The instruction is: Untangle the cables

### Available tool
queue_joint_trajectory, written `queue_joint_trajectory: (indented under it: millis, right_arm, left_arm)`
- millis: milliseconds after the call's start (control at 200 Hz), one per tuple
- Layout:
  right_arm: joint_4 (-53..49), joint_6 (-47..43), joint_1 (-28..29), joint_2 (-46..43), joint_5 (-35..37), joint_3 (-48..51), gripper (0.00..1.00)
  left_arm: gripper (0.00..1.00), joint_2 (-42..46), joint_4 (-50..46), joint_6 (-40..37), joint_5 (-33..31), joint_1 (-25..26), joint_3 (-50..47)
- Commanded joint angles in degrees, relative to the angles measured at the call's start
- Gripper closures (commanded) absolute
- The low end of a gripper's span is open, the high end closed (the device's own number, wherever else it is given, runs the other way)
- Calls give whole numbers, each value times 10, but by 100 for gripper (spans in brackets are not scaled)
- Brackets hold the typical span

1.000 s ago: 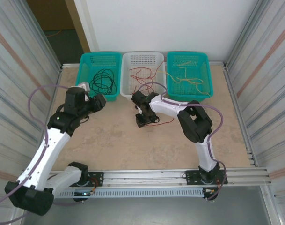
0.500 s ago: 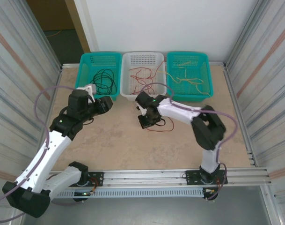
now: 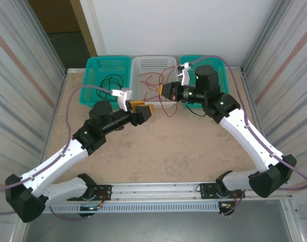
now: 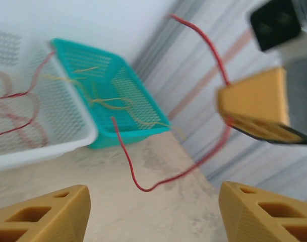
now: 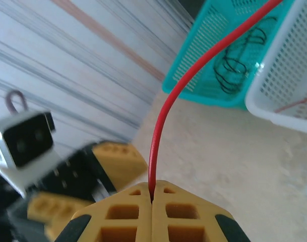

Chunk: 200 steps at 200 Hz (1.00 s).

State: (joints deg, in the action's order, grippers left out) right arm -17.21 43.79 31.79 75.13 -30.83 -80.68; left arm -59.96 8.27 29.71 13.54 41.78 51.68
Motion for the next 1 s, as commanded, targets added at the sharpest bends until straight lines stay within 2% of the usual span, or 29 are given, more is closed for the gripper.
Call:
queue_joint_trajectory:
  millis: [0, 205, 316, 431, 511, 601, 666, 812, 997]
  right_arm:
    - [98, 96, -12, -4, -55, -30, 100]
    - [138, 143, -16, -8, -76, -42, 100]
    - [143, 152, -18, -16, -78, -39, 100]
    - [147, 155, -20, -21, -80, -34, 100]
    - [147, 155, -21, -21, -79, -33, 100]
    - [137, 144, -25, -23, -73, -29, 100]
    - [113, 122, -28, -25, -61, -29, 100]
    - [-24, -20, -16, -31, 30, -51, 100]
    - [-166, -160, 31, -23, 262, -67, 100]
  left_arm:
    - [26, -31, 60, -64, 7, 29, 43]
    - [28, -82, 66, -97, -41, 41, 76]
    - [36, -92, 51, -106, -84, 42, 87]
    - [45, -97, 51, -119, -85, 42, 93]
    - [58, -97, 48, -129, -85, 44, 95]
    - [80, -95, 44, -135, -83, 43, 96]
    - [90, -91, 37, -136, -79, 44, 95]
    - [100, -81, -1, -142, -76, 46, 95]
    - [100, -61, -35, -135, -54, 47, 81]
